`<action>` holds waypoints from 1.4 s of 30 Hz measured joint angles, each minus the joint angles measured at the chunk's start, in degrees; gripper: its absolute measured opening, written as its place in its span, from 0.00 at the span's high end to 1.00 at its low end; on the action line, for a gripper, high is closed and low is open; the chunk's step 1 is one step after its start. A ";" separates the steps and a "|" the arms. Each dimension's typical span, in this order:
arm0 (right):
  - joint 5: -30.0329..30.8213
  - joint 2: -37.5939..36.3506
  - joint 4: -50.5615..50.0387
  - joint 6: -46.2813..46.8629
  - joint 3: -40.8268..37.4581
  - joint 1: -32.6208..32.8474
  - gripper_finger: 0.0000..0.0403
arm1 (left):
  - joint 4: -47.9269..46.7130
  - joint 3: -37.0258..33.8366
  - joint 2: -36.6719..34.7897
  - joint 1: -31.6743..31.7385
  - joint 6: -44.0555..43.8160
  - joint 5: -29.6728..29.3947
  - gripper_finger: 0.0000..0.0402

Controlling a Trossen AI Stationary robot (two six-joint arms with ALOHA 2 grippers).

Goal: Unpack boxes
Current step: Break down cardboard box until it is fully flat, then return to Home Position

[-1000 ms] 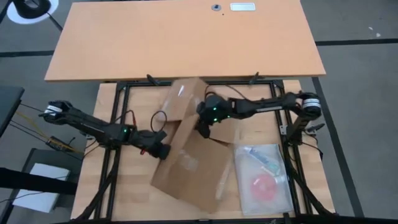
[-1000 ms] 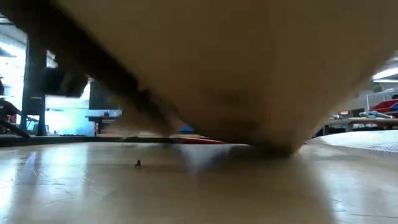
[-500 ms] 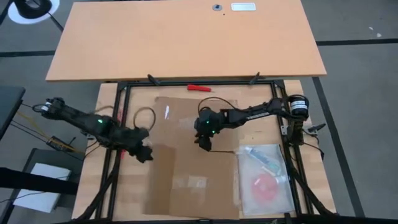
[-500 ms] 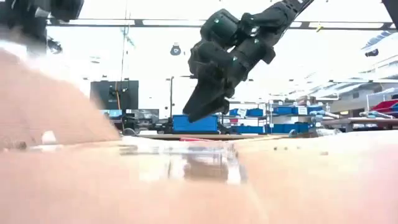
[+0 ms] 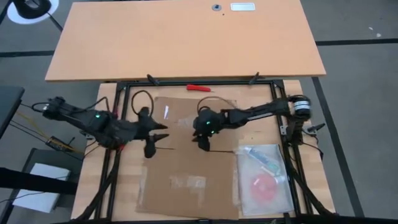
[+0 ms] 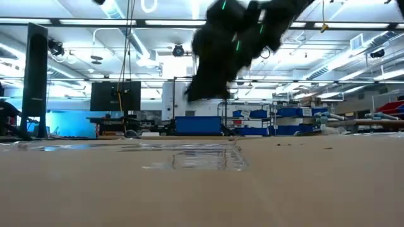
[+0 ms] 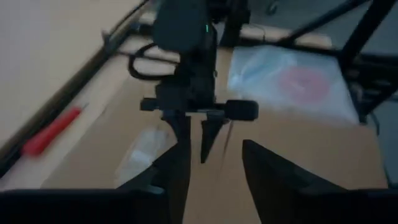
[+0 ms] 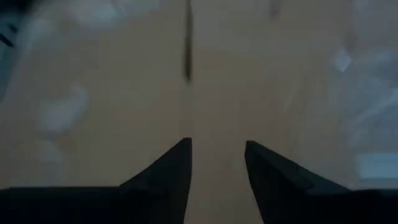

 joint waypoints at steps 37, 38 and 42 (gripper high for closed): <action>9.66 -83.09 -0.37 10.47 -46.22 -3.78 0.92 | 32.53 -38.65 -28.21 18.10 7.45 12.18 0.96; 9.25 -84.52 0.77 10.83 -48.14 -3.78 0.92 | 35.44 -40.00 -28.23 18.07 7.94 12.28 0.96; 7.47 -89.35 5.06 10.90 -54.32 -3.78 0.92 | 45.42 -45.13 -28.71 18.10 8.05 13.15 0.96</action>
